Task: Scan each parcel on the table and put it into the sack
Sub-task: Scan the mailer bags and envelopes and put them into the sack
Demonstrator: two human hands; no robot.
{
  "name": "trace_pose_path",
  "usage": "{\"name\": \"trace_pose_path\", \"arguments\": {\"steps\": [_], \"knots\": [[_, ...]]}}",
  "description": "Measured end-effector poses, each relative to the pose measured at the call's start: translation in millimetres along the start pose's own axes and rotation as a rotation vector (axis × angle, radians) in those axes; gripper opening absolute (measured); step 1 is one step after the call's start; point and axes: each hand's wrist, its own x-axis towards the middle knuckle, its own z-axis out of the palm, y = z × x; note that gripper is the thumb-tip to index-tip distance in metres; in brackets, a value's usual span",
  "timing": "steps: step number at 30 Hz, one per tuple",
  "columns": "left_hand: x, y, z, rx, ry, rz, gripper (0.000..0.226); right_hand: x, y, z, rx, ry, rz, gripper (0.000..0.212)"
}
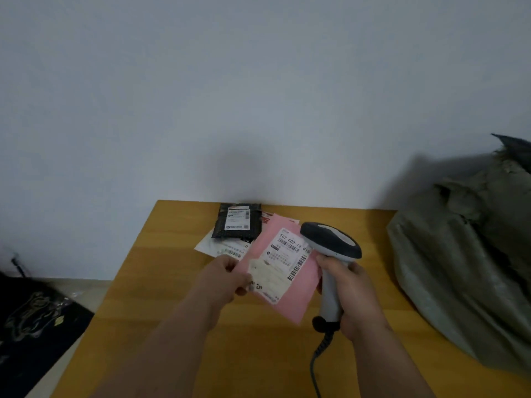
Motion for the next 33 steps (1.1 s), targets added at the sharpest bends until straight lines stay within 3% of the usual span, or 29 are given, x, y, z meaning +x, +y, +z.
{"name": "trace_pose_path", "arguments": {"steps": [4,6,12,16,21,33], "knots": [[-19.0,-6.8,-0.6,0.079,-0.104,0.05,0.019,-20.3,0.4,3.2,-0.021,0.029,-0.011,0.021],[-26.3,-11.2,1.5,0.075,-0.054,0.098,0.006,-29.5,2.0,3.9,-0.032,0.055,-0.023,0.02],[-38.4,-19.3,14.5,-0.036,0.186,0.162,0.009,-50.4,4.3,-9.9,-0.053,0.172,-0.067,0.01],[-43.4,-18.0,31.8,-0.1,0.247,0.199,0.009,-53.4,3.3,-25.2,-0.053,0.093,-0.026,0.021],[-48.3,-3.9,60.7,-0.179,0.282,0.237,0.011,-59.6,-9.4,-51.2,-0.009,-0.031,0.028,0.016],[-70.1,12.4,152.8,-0.22,0.288,0.275,0.008,-68.7,-31.6,-137.8,0.026,-0.009,0.035,0.015]]}}
